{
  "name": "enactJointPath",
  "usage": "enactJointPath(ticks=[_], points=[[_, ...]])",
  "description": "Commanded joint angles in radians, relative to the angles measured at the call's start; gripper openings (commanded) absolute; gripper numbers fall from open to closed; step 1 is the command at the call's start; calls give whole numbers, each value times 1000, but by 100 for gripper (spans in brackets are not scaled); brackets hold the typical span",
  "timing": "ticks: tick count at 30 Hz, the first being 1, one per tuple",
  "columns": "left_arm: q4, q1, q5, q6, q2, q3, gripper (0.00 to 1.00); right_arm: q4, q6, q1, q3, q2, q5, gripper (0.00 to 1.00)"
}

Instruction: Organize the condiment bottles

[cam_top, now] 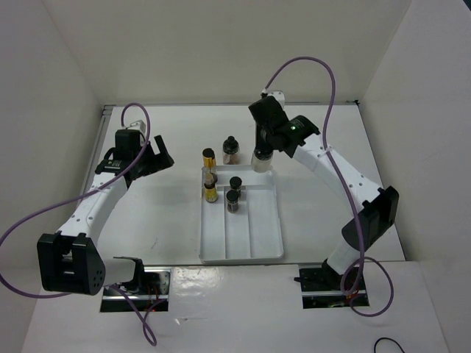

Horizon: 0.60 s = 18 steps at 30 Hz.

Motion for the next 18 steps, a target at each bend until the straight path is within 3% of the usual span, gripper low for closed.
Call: enactJointPath(ticks=[1,18], points=[[35,7,16,21,-9,3,100,-52,71,26,-61,-115,23,0],[35,-4,-4,21,-86,-15,100,-131,370,205,-406,-381,-21,0]])
